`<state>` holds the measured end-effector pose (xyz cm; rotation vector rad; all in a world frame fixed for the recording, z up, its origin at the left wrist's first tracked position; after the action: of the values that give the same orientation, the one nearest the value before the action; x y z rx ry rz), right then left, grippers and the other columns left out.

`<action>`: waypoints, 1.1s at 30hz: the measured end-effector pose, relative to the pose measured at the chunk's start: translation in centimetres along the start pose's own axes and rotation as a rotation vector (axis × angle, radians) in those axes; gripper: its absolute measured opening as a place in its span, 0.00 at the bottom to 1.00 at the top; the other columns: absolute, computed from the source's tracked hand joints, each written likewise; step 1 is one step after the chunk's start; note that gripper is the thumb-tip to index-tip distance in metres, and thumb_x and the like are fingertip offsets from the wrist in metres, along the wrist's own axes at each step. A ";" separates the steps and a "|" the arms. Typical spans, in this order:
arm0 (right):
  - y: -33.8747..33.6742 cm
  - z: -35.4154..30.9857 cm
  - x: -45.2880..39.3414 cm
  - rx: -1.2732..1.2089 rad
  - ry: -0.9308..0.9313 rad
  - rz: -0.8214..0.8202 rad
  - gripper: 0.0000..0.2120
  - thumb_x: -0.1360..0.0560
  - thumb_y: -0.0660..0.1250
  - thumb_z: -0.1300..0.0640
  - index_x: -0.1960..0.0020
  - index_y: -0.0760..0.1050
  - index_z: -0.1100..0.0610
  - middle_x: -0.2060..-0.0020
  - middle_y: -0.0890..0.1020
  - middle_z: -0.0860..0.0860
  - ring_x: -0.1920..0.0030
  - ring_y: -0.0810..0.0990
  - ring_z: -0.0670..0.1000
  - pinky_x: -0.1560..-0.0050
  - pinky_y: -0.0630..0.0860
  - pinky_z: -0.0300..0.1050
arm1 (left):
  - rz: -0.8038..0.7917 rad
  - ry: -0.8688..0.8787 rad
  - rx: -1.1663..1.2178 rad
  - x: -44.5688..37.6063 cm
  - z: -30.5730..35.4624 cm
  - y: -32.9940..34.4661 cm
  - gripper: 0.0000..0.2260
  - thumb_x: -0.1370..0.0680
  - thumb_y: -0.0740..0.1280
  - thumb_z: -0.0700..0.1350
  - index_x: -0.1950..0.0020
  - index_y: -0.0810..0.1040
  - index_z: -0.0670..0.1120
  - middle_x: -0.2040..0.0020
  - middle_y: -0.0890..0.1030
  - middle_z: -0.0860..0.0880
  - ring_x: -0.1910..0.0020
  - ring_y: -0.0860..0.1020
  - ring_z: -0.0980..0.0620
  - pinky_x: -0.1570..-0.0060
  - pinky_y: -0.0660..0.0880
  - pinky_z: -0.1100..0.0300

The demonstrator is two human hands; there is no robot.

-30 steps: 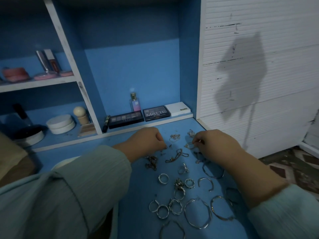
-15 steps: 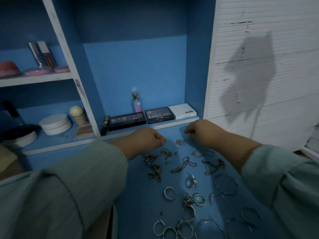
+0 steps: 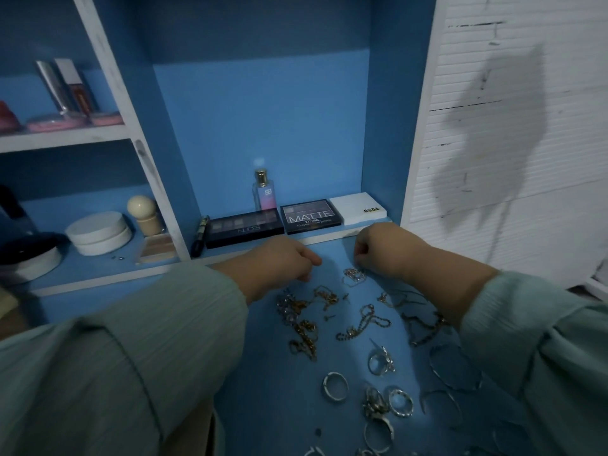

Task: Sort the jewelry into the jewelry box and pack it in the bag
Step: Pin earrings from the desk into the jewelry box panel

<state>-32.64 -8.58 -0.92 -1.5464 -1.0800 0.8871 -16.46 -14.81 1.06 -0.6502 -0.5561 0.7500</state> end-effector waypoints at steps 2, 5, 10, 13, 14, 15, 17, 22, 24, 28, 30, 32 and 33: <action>0.0 0.1 0.2 -0.010 -0.014 -0.005 0.08 0.26 0.63 0.59 0.53 0.79 0.60 0.54 0.81 0.54 0.53 0.78 0.53 0.53 0.75 0.45 | -0.001 -0.007 0.019 0.0 -0.1 0.0 0.12 0.25 0.67 0.37 0.44 0.80 0.48 0.51 0.76 0.51 0.54 0.74 0.57 0.53 0.72 0.67; -0.3 0.3 0.8 -0.066 -0.042 0.034 0.07 0.26 0.61 0.61 0.56 0.77 0.61 0.56 0.80 0.55 0.57 0.76 0.51 0.55 0.74 0.45 | 0.002 -0.014 0.061 0.3 -0.2 0.0 0.09 0.26 0.69 0.37 0.50 0.79 0.50 0.49 0.77 0.50 0.48 0.73 0.54 0.47 0.71 0.62; -1.8 -0.2 2.4 -0.235 -0.044 0.104 0.08 0.24 0.61 0.61 0.50 0.77 0.62 0.55 0.80 0.54 0.62 0.73 0.47 0.65 0.68 0.35 | 0.026 -0.029 0.159 1.8 0.0 -0.7 0.08 0.27 0.70 0.38 0.58 0.80 0.52 0.49 0.81 0.48 0.48 0.77 0.51 0.55 0.74 0.64; -2.9 -1.3 3.9 -0.403 -0.049 0.120 0.05 0.25 0.64 0.61 0.52 0.78 0.61 0.63 0.77 0.48 0.69 0.71 0.42 0.73 0.68 0.28 | 0.002 -0.024 0.280 3.6 0.6 -1.3 0.06 0.25 0.68 0.38 0.54 0.81 0.48 0.54 0.83 0.49 0.53 0.80 0.55 0.63 0.71 0.67; -3.2 -1.9 4.5 -0.443 -0.054 0.121 0.04 0.26 0.65 0.62 0.53 0.78 0.59 0.66 0.76 0.45 0.69 0.71 0.41 0.72 0.68 0.26 | -0.002 -0.017 0.311 4.4 0.8 -1.5 0.05 0.24 0.67 0.38 0.54 0.80 0.48 0.56 0.83 0.50 0.57 0.80 0.57 0.64 0.70 0.68; -3.5 -2.5 5.1 -0.481 -0.061 0.120 0.03 0.26 0.66 0.62 0.55 0.79 0.57 0.67 0.76 0.44 0.69 0.71 0.40 0.70 0.69 0.26 | -0.001 -0.006 0.330 5.2 0.9 -1.7 0.06 0.24 0.67 0.38 0.54 0.80 0.48 0.57 0.82 0.51 0.59 0.80 0.59 0.65 0.70 0.68; -4.0 -3.7 6.4 -0.570 -0.078 0.112 0.05 0.27 0.68 0.63 0.59 0.78 0.54 0.67 0.77 0.45 0.68 0.73 0.42 0.62 0.72 0.33 | 0.007 0.024 0.351 6.9 1.0 -1.9 0.06 0.24 0.66 0.38 0.53 0.80 0.48 0.57 0.82 0.51 0.60 0.80 0.60 0.65 0.70 0.69; -5.1 -6.7 10.2 -0.684 -0.103 0.070 0.07 0.28 0.68 0.65 0.60 0.80 0.54 0.68 0.79 0.48 0.69 0.75 0.45 0.61 0.75 0.37 | 0.036 0.091 0.374 11.6 0.9 -2.3 0.09 0.21 0.62 0.36 0.46 0.80 0.45 0.58 0.80 0.52 0.61 0.78 0.61 0.69 0.70 0.74; -5.5 -7.8 11.8 -0.684 -0.117 0.054 0.07 0.28 0.68 0.65 0.58 0.81 0.55 0.67 0.80 0.49 0.69 0.75 0.44 0.64 0.74 0.33 | 0.036 0.113 0.376 13.6 0.6 -2.4 0.11 0.21 0.61 0.35 0.45 0.80 0.44 0.59 0.79 0.52 0.62 0.77 0.61 0.69 0.69 0.74; -5.7 -10.0 14.4 -0.723 -0.116 0.033 0.07 0.28 0.67 0.64 0.58 0.80 0.53 0.65 0.81 0.53 0.66 0.76 0.47 0.58 0.77 0.40 | 0.046 0.145 0.405 17.1 -0.5 -3.0 0.12 0.21 0.61 0.37 0.51 0.80 0.52 0.60 0.80 0.54 0.62 0.78 0.63 0.61 0.69 0.69; -5.6 -11.1 15.4 -0.730 -0.124 0.015 0.07 0.27 0.68 0.63 0.60 0.79 0.53 0.66 0.81 0.52 0.67 0.77 0.47 0.55 0.78 0.45 | 0.069 0.147 0.425 18.7 -1.2 -3.4 0.10 0.21 0.63 0.39 0.51 0.80 0.53 0.60 0.81 0.56 0.62 0.79 0.64 0.60 0.69 0.69; -5.5 -12.1 16.3 -0.708 -0.134 -0.011 0.07 0.27 0.67 0.62 0.61 0.79 0.53 0.64 0.82 0.55 0.66 0.77 0.48 0.53 0.78 0.50 | 0.096 0.143 0.444 20.1 -1.9 -3.8 0.08 0.22 0.64 0.40 0.52 0.79 0.53 0.60 0.82 0.56 0.63 0.79 0.65 0.62 0.69 0.70; -5.4 -12.7 16.7 -0.705 -0.142 -0.026 0.07 0.26 0.67 0.62 0.60 0.79 0.54 0.63 0.82 0.57 0.65 0.77 0.49 0.52 0.78 0.51 | 0.109 0.142 0.458 20.8 -2.3 -4.0 0.07 0.23 0.65 0.41 0.53 0.79 0.53 0.60 0.82 0.56 0.64 0.80 0.65 0.62 0.69 0.70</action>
<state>-16.54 3.68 6.84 -2.0484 -1.6245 0.6279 -0.52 -2.00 7.05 -0.3050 -0.2055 0.8895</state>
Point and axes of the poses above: each hand's wrist, its own x-axis away from the middle knuckle, its own y-axis out of the palm, z = x × y, the point moved 1 cm from there along -x, towards the middle knuckle
